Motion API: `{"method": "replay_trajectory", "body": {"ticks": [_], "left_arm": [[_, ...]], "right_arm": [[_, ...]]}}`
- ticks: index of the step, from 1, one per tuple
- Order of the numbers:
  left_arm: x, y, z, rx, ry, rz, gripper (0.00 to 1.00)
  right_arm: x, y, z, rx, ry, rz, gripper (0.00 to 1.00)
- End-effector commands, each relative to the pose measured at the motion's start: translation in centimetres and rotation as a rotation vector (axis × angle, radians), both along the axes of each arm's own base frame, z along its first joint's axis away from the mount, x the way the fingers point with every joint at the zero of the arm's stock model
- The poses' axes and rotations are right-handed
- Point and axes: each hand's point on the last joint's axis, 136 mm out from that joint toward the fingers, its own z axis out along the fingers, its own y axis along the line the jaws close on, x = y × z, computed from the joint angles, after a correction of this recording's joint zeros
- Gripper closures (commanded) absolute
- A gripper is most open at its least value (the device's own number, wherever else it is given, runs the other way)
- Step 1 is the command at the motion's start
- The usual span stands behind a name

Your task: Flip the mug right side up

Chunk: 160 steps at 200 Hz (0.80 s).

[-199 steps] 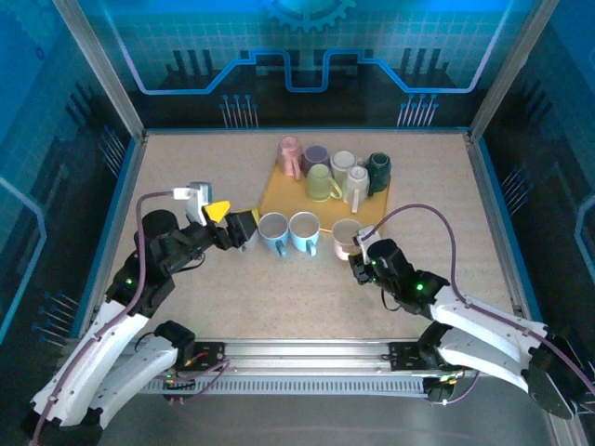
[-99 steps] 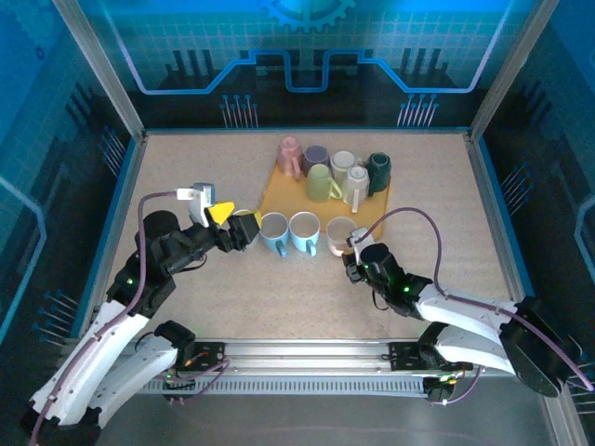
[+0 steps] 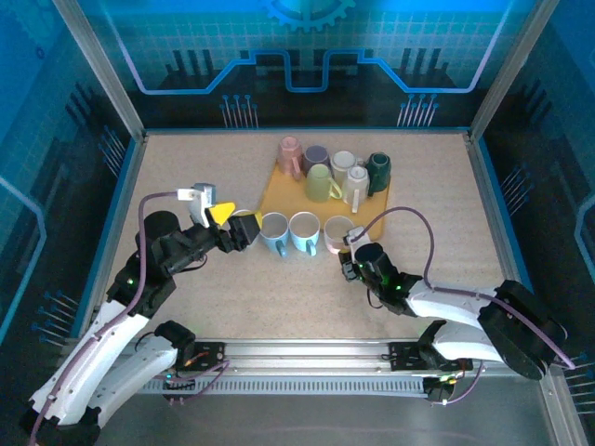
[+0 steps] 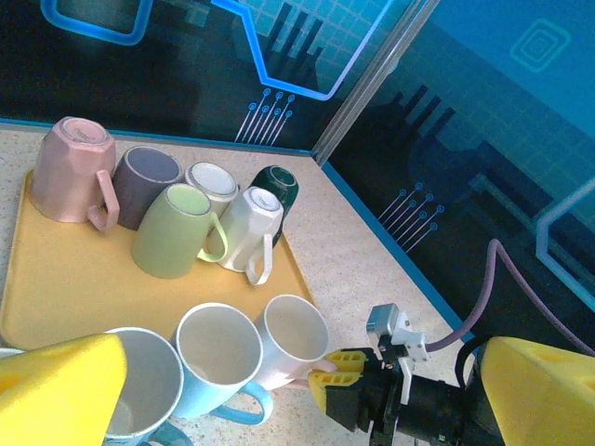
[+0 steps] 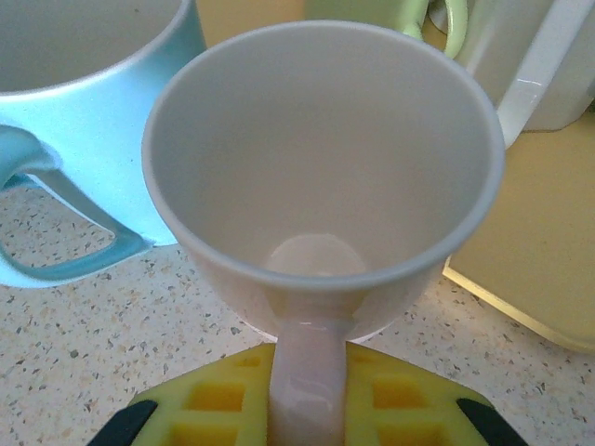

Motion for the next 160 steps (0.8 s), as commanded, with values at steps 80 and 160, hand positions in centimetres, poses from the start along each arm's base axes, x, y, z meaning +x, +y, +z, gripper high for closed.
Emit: {"method": "replay_trajectory", "body": {"ticks": [80,160], "left_arm": [[-0.22,-0.09,-0.1,0.028,-0.025,-0.009,0.01],[-0.13,-0.24,-0.27,0.03,-0.02,-0.013,0.01]], "right_arm": [[1.75,1.25,1.45,0.064,-0.049,-0.031,0.72],[1.67,1.14,1.93,0.056,-0.047,-0.024,0.63]]}}
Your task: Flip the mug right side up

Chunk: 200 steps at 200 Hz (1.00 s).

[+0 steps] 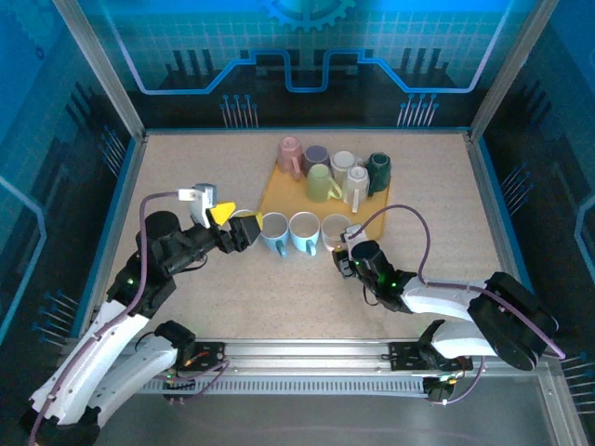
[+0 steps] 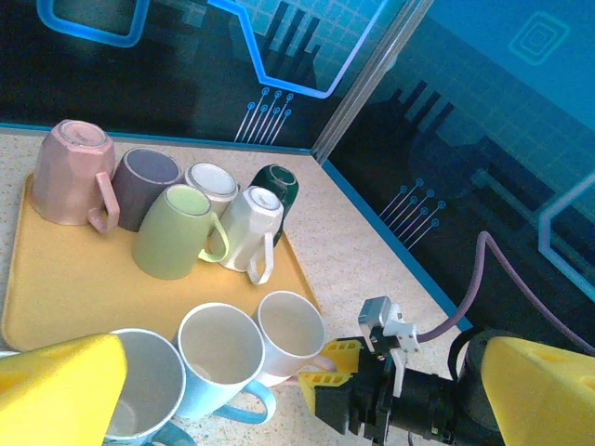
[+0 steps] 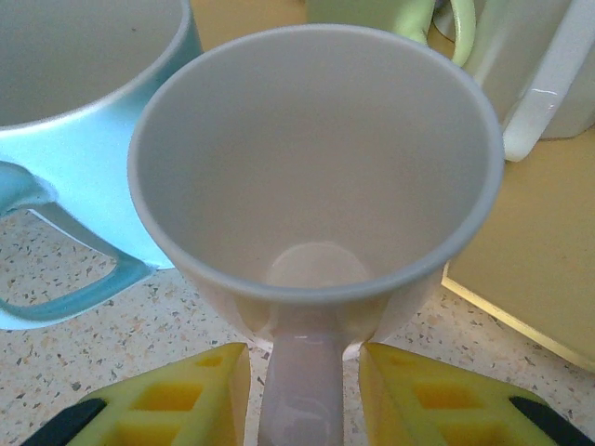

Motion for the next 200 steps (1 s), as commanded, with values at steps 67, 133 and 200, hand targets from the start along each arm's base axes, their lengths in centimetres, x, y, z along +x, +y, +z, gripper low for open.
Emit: {"method": "replay_trajectory", "body": {"ticks": [67,133,200], "left_arm": [[0.0,0.0,-0.5,0.021,0.005,0.002,0.01],[1.2,0.5,-1.7,0.069,0.079,0.06,0.01],[5.7,-1.0,-3.0,0.218,0.351,0.157,0.01]], "right_arm": [[1.2,0.8,2.0,0.043,-0.026,-0.012,0.59],[-0.7,-0.3,4.5,0.064,-0.014,0.014,0.34],[-2.6,-1.9,13.2,0.103,0.002,0.065,0.3]]}}
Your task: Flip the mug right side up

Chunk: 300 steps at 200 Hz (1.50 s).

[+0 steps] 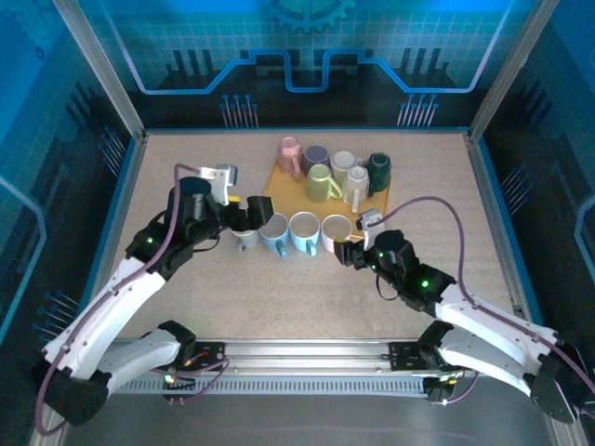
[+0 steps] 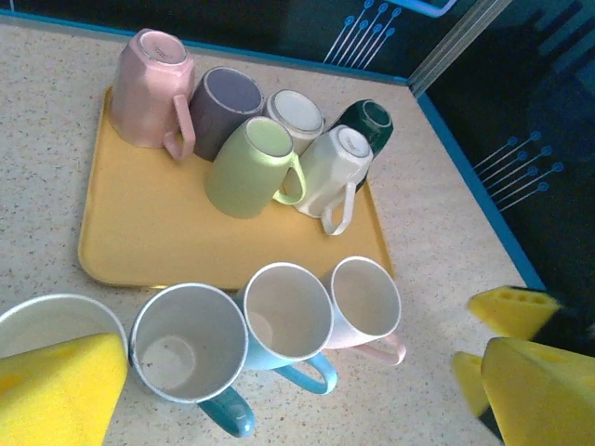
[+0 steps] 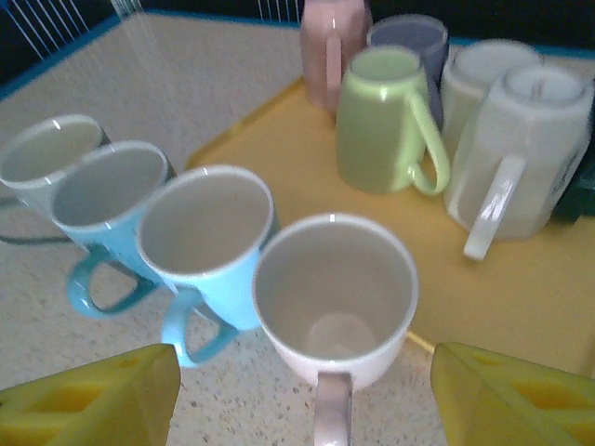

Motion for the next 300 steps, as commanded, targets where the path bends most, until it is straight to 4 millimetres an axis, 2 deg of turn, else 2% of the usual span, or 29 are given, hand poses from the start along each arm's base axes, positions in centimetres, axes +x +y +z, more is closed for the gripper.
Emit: {"method": "replay_trajectory", "body": {"ticks": [1,35,47,51,88,104,128,153,169,187,206,234,276,300], "left_arm": [[0.9,-0.3,0.1,0.054,0.082,0.055,0.01],[4.3,-2.8,-0.9,0.225,0.138,0.085,0.01],[5.8,-3.1,-1.4,0.217,0.19,0.157,0.01],[6.2,-3.2,-1.6,0.212,0.212,0.177,0.01],[9.8,-5.8,-3.0,0.143,0.367,0.301,0.01],[11.5,-6.6,-4.5,0.16,0.447,0.363,0.01],[14.4,-8.7,-6.8,0.195,0.51,0.374,0.01],[16.8,-8.8,-10.2,0.239,0.598,0.438,0.01],[18.2,-8.9,-11.5,0.22,0.609,0.466,0.01],[19.4,-9.2,-12.8,0.173,0.619,0.485,0.01],[20.6,-10.7,-13.9,0.125,0.608,0.456,0.01],[21.9,-11.6,-15.4,0.115,0.588,0.439,0.01],[23.3,-13.3,-16.3,0.071,0.557,0.391,0.01],[23.7,-13.2,-17.2,0.072,0.566,0.408,0.01]], "right_arm": [[-0.7,-0.9,1.8,-0.037,0.072,0.015,0.3],[0.1,-2.3,3.8,-0.055,0.135,-0.076,0.36],[0.0,-3.2,3.5,-0.048,0.207,-0.129,0.36],[0.2,-3.3,4.5,-0.028,0.21,-0.144,0.35],[-0.3,-5.5,6.1,0.037,0.233,-0.256,0.32],[-0.6,-6.7,6.8,0.043,0.232,-0.302,0.32],[-1.0,-6.5,7.2,0.057,0.215,-0.27,0.32],[-1.4,-7.0,6.9,0.049,0.216,-0.271,0.32],[-1.8,-7.0,6.9,0.051,0.205,-0.252,0.32],[-2.0,-7.2,6.8,0.044,0.192,-0.243,0.31],[-2.0,-7.3,6.5,0.028,0.19,-0.24,0.31],[-2.1,-6.7,6.3,0.037,0.191,-0.205,0.31],[-1.9,-6.3,6.1,0.038,0.187,-0.185,0.31],[-1.8,-6.5,6.0,0.031,0.189,-0.197,0.31]]}}
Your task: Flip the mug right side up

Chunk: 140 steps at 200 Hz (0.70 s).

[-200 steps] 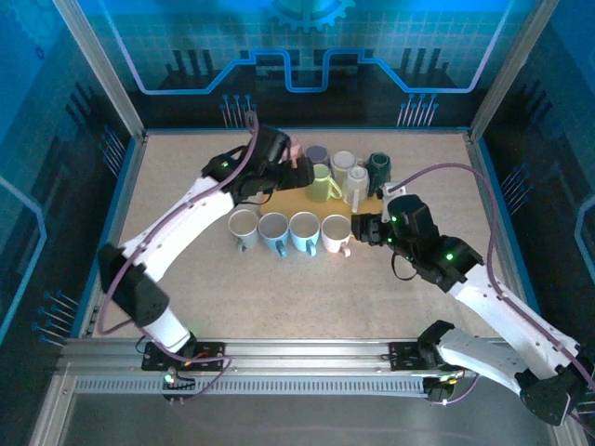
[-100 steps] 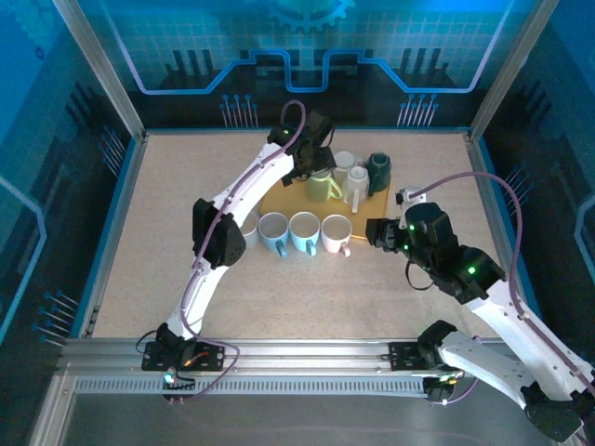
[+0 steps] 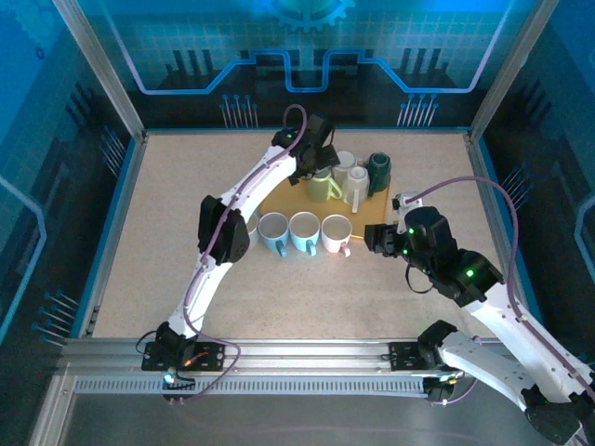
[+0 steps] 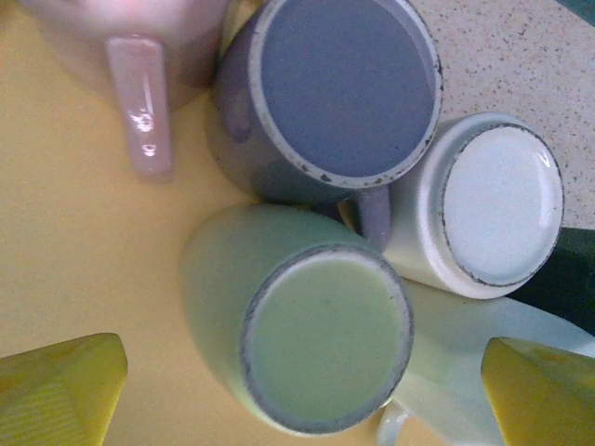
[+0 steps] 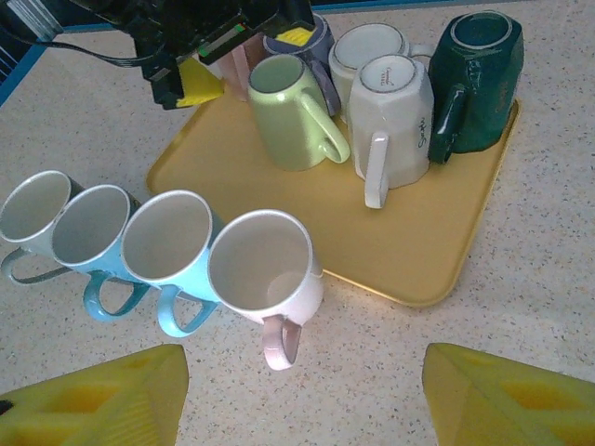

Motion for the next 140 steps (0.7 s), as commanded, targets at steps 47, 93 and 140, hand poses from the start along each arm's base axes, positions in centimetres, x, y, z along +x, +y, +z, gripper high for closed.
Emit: {"method": "replay_trajectory", "body": {"ticks": [47,93,140], "left_arm": [[0.1,-0.3,-4.8,0.021,0.077,0.015,0.01],[-0.9,1.5,-6.2,0.117,0.113,0.01,0.01],[-1.7,3.0,-4.8,0.15,0.087,-0.011,0.05]], "right_arm": [[0.4,-0.8,0.3,-0.015,-0.019,-0.031,0.3],[0.0,-1.2,0.1,-0.012,-0.02,-0.04,0.3],[-0.3,-1.3,0.4,0.0,-0.025,-0.038,0.3]]}}
